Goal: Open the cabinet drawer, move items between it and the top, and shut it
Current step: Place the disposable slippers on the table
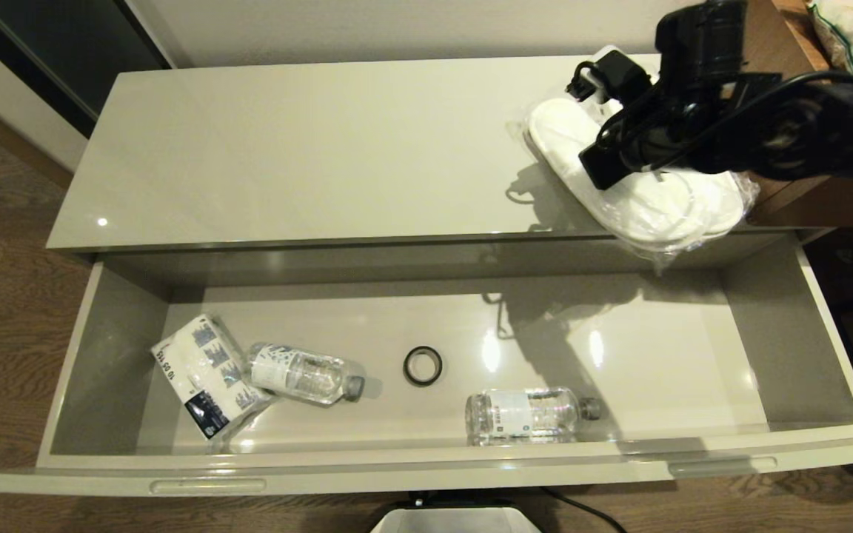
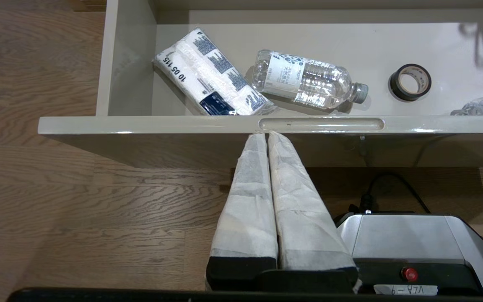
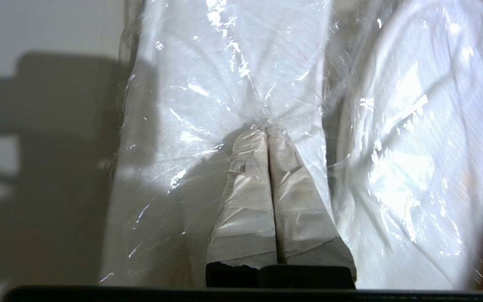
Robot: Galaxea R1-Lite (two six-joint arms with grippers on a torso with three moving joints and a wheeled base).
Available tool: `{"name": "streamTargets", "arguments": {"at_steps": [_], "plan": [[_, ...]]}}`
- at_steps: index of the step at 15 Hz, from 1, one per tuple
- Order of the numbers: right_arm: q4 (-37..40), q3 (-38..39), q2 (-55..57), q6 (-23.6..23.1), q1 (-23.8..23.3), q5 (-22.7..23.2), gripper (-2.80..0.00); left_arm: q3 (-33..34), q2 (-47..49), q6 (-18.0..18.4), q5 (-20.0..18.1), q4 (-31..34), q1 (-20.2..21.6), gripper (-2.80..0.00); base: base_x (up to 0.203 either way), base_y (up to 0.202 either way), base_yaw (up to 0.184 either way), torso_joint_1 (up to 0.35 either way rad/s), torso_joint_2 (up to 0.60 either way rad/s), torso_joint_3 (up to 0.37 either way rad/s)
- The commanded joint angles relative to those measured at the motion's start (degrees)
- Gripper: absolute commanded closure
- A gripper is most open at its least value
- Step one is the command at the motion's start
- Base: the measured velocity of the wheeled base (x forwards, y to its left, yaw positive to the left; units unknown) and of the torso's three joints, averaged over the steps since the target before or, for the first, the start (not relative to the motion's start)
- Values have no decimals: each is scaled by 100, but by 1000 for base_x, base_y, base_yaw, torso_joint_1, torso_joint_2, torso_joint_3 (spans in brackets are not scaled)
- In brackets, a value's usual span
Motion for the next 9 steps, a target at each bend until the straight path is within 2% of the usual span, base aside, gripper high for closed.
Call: {"name": "streamTargets", "arguments": {"at_steps": [1,3,5,6,7,9], "plan": [[-1622,-150,1110,-239,-132,-11,0,-1,-2,0,-1,6,2,0,0,0,0,0,0,0],[-2224,-175,1358,-660,-201,68,0,-1,-2,0,-1,6,2,0,0,0,0,0,0,0],[-2898,-169,1522,-998,-257,393,0,-1,-2,0,-1,1,2,0,0,0,0,0,0,0],[-2873,-168,1509,-1086,-274,425,0,-1,-2,0,-1,6,2,0,0,0,0,0,0,0],[-2896,-168,1492,-1090,-274,426,-280,-1,-2,0,-1,6,2,0,0,0,0,0,0,0],[-2975,-168,1445,-1082,-274,427,-280,-1,-2,0,-1,-2,2,0,0,0,0,0,0,0]]}}
